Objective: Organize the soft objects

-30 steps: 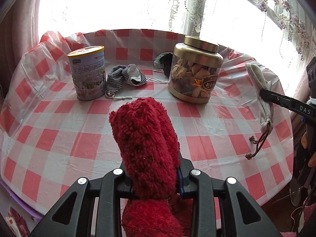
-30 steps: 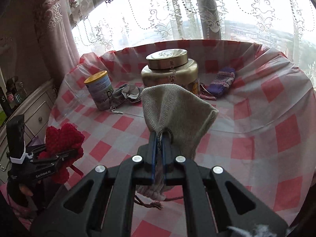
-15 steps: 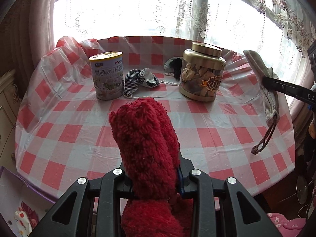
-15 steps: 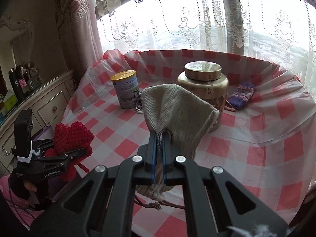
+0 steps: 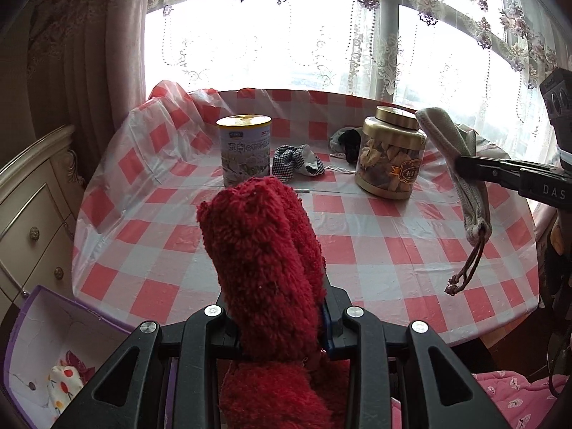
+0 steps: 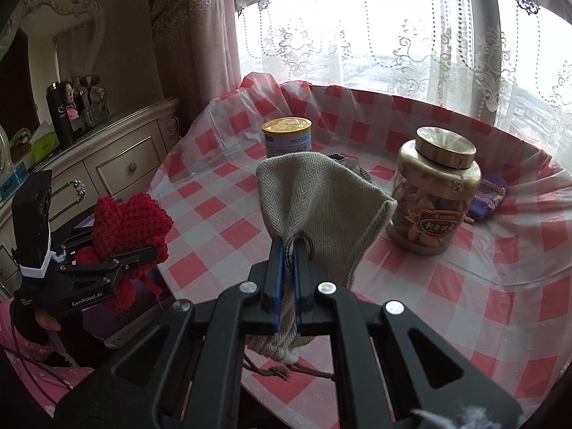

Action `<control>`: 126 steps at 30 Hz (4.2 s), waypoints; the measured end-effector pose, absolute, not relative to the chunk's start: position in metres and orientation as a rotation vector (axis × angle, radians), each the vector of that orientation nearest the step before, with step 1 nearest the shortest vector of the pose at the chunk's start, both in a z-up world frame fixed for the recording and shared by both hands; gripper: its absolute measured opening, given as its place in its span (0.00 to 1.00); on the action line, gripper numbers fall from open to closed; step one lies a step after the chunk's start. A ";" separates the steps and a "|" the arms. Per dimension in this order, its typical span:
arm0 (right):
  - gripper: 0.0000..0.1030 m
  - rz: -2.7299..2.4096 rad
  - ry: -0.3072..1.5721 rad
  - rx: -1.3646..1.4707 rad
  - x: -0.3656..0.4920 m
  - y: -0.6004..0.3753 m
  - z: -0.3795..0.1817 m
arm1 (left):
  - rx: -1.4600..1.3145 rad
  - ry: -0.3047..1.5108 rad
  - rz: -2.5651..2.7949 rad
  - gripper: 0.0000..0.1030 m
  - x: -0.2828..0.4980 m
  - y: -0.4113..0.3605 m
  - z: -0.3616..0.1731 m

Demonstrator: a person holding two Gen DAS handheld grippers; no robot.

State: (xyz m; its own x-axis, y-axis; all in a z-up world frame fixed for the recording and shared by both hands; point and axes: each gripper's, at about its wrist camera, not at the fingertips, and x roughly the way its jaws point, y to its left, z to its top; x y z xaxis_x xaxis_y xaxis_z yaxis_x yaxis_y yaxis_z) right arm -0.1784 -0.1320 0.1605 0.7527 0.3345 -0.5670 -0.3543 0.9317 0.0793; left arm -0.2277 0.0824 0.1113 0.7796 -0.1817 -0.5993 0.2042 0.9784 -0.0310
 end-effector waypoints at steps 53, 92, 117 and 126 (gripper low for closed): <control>0.63 0.981 0.735 -0.133 -0.153 0.088 0.136 | -0.293 0.593 0.400 0.82 -0.296 0.300 0.094; 0.66 -0.005 0.707 0.335 -0.015 -0.373 0.073 | 0.212 0.812 -0.438 0.21 0.055 -0.067 0.033; 0.14 -0.123 0.669 0.345 -0.012 -0.410 0.066 | 0.008 0.847 -0.356 0.62 -0.001 -0.029 0.021; 0.14 -0.048 0.666 0.458 -0.115 -0.374 0.055 | 0.057 0.894 -0.320 0.19 0.007 -0.032 0.018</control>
State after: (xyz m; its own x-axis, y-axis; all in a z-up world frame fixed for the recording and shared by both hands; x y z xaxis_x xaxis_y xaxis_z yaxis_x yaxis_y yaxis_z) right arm -0.1147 -0.3743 0.0554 0.7890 0.1012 -0.6060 0.1875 0.8996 0.3944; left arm 0.0072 -0.0323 0.0175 0.5824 -0.2507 -0.7733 0.2976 0.9510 -0.0842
